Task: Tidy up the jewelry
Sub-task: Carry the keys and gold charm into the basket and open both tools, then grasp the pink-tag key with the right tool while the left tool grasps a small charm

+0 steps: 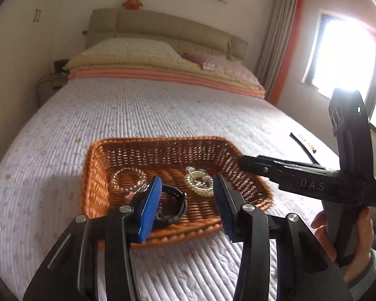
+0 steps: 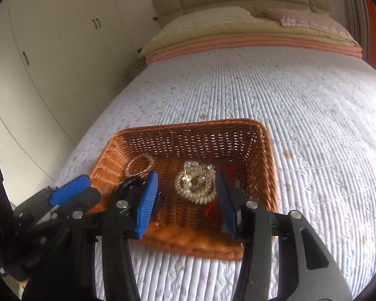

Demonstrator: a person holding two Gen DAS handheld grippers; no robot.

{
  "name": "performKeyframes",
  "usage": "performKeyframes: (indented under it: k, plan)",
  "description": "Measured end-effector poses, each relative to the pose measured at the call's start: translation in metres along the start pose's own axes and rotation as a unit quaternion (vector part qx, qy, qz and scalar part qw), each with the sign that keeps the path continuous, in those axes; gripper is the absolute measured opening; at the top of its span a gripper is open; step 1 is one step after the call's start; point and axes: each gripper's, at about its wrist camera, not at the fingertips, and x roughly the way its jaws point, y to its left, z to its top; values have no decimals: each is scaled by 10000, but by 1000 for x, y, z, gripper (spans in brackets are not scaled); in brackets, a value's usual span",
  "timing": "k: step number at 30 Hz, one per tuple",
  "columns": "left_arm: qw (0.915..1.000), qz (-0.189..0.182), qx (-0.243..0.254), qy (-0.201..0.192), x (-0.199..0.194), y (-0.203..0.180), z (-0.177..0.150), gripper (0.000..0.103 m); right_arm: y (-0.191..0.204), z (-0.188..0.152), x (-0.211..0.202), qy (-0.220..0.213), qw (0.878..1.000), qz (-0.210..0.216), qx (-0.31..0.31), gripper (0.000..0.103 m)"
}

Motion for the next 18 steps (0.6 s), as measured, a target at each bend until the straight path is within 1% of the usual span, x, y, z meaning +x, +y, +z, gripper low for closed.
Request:
performKeyframes:
  k: [2, 5, 9, 13, 18]
  plan:
    - [9998, -62, -35, -165, -28, -6, -4, 42, 4, -10, -26, -107, 9999, 27, -90, 45]
    - [9993, -138, -58, -337, -60, -17, -16, 42, 10, -32, -65, -263, 9992, -61, -293, 45]
    - [9992, -183, -48, -355, -87, -29, -40, 42, 16, -65, -97, -323, 9980, -182, -514, 45]
    - [9995, -258, 14, -197, -92, -42, -71, 42, 15, -99, -112, -294, 9975, -324, -564, 45]
    - [9988, -421, -40, 239, -75, -50, -110, 42, 1, -142, -105, -31, 9984, -491, -270, 45]
